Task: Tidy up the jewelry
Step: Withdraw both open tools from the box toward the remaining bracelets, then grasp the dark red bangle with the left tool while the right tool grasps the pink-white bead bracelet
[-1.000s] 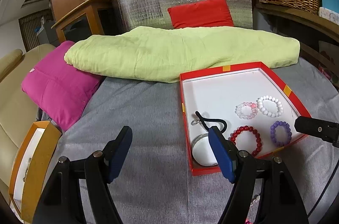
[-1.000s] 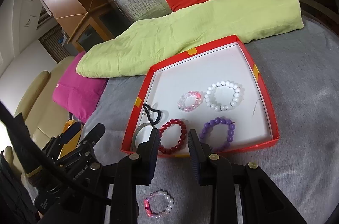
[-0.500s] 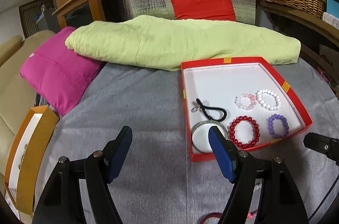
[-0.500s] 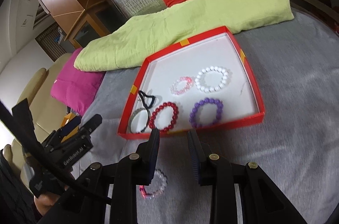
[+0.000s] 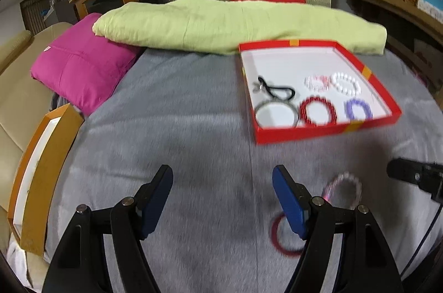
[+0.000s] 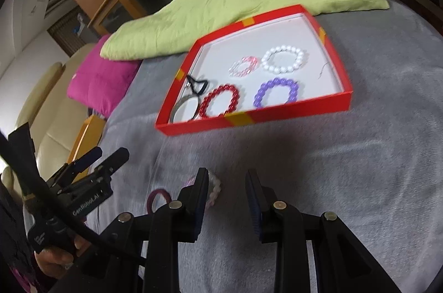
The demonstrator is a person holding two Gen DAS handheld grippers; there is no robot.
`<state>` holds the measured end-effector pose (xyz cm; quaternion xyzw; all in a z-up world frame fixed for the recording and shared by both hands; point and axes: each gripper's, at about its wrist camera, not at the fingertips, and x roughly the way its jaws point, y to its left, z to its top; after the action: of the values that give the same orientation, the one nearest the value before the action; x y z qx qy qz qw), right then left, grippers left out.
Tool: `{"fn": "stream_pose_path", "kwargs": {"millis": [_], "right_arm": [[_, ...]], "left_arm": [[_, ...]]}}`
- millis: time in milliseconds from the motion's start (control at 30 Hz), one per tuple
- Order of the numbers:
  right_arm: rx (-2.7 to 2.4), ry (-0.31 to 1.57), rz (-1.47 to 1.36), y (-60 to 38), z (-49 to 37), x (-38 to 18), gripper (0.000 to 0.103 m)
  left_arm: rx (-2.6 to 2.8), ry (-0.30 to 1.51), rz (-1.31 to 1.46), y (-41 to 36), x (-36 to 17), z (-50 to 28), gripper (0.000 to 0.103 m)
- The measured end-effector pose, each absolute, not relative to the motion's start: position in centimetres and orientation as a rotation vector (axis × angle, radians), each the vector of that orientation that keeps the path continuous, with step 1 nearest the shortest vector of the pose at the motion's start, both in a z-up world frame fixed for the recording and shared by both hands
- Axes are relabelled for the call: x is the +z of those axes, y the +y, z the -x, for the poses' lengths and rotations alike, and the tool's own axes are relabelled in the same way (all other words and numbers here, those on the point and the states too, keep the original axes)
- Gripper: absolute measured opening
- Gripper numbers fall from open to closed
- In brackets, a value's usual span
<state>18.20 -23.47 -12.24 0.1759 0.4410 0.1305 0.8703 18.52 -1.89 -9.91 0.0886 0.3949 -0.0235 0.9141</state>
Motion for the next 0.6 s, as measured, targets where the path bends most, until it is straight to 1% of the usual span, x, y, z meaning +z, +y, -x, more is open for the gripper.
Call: {"fn": "stream_pose_path", "kwargs": {"millis": [200,600], "right_arm": [[0.303,0.952,-0.313,-22.0,-18.3,-12.9,0.031],[0.296,0.988,-0.286,-21.7,-19.1,-13.9,0.031]], "left_arm": [[-0.056,0.863,-0.196,-1.1,-11.2,-17.4,0.075],[-0.103,0.907,-0.22,-0.6,-12.2,-18.0,0.075]]}}
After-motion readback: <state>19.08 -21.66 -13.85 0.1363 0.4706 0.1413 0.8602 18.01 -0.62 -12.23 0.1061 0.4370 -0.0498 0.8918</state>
